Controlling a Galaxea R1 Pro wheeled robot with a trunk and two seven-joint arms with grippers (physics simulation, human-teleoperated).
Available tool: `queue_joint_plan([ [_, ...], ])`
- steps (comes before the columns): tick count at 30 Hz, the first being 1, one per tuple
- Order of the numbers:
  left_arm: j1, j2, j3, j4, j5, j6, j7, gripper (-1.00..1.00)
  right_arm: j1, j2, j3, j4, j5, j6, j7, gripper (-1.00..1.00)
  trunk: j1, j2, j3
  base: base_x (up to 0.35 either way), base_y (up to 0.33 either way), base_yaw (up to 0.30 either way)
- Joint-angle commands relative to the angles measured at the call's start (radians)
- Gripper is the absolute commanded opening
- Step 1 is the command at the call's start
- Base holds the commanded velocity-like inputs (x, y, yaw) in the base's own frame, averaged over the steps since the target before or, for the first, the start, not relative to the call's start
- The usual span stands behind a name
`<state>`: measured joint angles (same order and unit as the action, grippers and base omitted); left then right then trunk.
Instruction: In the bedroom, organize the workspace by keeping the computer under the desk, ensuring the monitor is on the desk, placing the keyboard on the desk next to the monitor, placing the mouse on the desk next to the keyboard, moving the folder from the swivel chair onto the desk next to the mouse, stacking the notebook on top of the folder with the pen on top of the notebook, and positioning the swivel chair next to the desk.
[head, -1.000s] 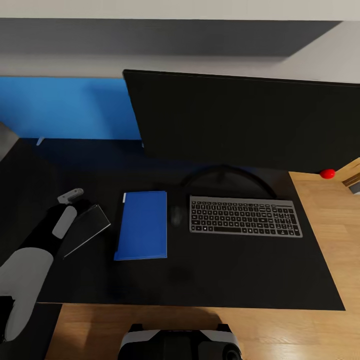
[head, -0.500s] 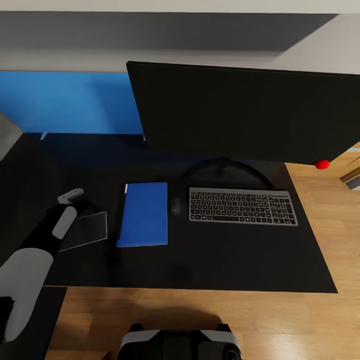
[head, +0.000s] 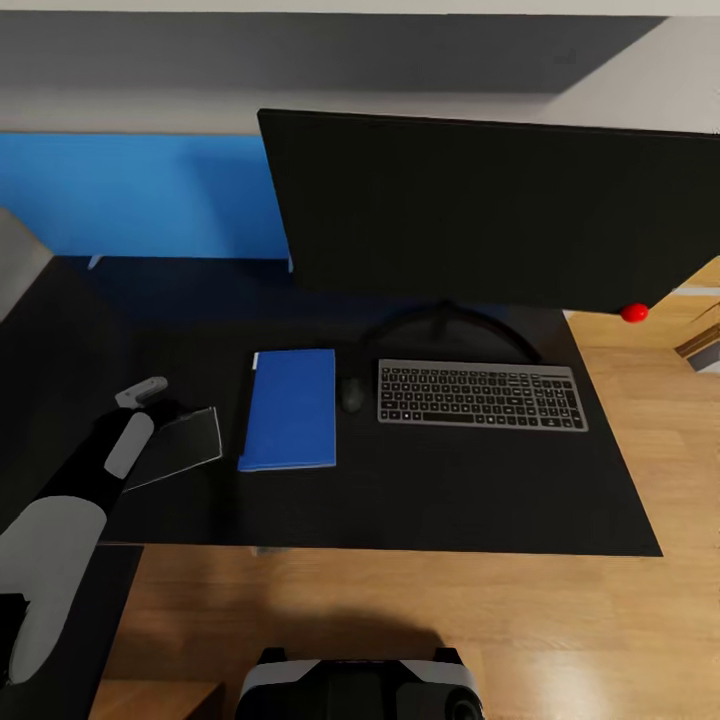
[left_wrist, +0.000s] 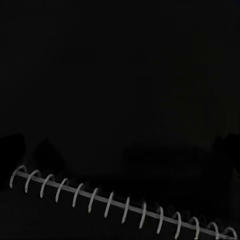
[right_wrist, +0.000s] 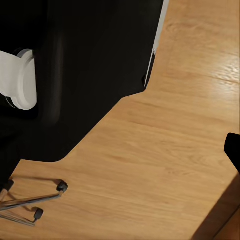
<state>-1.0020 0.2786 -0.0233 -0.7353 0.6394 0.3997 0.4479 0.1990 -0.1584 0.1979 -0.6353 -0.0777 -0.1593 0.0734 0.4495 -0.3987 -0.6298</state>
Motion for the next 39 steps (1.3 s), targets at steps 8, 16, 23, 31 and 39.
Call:
queue_joint_plan([
  [8,0.004,0.001,-0.003,0.013,0.011,0.010,0.008,1.00,-0.001,-0.001,0.003,-0.001,-0.008,0.000,0.002,1.00,0.000,-0.001,-0.001,-0.079,0.000,0.000],
  [16,0.005,0.002,-0.002,0.013,0.013,0.010,0.006,1.00,-0.001,-0.001,0.003,-0.001,-0.008,0.002,0.002,1.00,0.000,-0.001,-0.001,-0.204,0.000,0.000],
  [23,0.005,0.002,-0.002,0.013,0.014,0.010,0.006,1.00,-0.001,-0.001,0.003,-0.001,-0.008,0.002,0.002,1.00,0.000,-0.001,-0.001,-0.078,0.000,0.000],
  [31,0.005,0.002,-0.001,0.013,0.014,0.010,0.006,1.00,-0.001,-0.001,0.003,-0.001,-0.008,0.003,0.002,1.00,0.000,-0.001,-0.001,-0.019,0.000,0.000],
  [39,0.005,0.003,-0.001,0.012,0.014,0.010,0.005,1.00,-0.001,-0.001,0.003,-0.002,-0.008,0.003,0.002,1.00,0.000,-0.001,-0.001,-0.140,0.000,0.000],
])
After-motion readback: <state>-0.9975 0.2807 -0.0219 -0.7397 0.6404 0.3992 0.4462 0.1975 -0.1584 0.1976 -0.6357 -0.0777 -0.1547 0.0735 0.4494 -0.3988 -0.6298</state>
